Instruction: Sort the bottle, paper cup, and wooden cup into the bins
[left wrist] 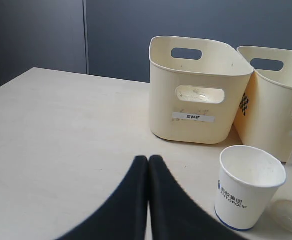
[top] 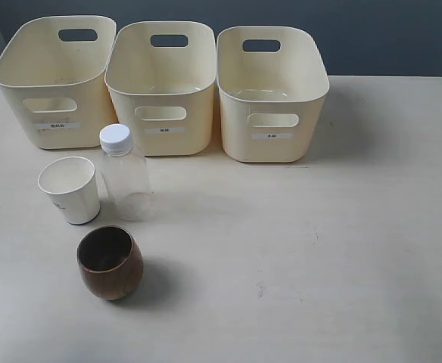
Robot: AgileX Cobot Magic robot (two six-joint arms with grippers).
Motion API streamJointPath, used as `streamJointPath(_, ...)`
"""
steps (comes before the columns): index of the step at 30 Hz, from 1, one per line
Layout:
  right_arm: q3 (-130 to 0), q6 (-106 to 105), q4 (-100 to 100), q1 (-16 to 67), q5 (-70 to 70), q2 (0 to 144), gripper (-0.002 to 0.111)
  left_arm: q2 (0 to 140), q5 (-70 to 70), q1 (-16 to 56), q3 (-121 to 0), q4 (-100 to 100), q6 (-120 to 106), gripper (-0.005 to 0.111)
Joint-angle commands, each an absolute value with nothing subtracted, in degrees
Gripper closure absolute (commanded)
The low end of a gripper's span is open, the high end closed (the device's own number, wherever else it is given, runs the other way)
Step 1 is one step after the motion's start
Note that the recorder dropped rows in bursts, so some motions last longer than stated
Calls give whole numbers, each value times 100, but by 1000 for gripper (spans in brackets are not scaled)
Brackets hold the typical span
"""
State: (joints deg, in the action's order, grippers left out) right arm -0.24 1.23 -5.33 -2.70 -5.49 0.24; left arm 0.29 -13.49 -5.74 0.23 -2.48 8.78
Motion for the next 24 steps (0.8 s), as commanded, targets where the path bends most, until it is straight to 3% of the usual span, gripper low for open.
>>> streamJointPath(1, 0, 128, -542, -272, -553, 0, 108, 0, -1324, -554, 0, -263, 887, 107)
streamJointPath(15, 0, 169, -448, -272, -551, 0, 108, 0, -1324, -554, 0, -263, 887, 107)
streamJointPath(24, 0, 707, 2136, -272, -79, 0, 108, 0, -1324, -554, 0, -263, 887, 107)
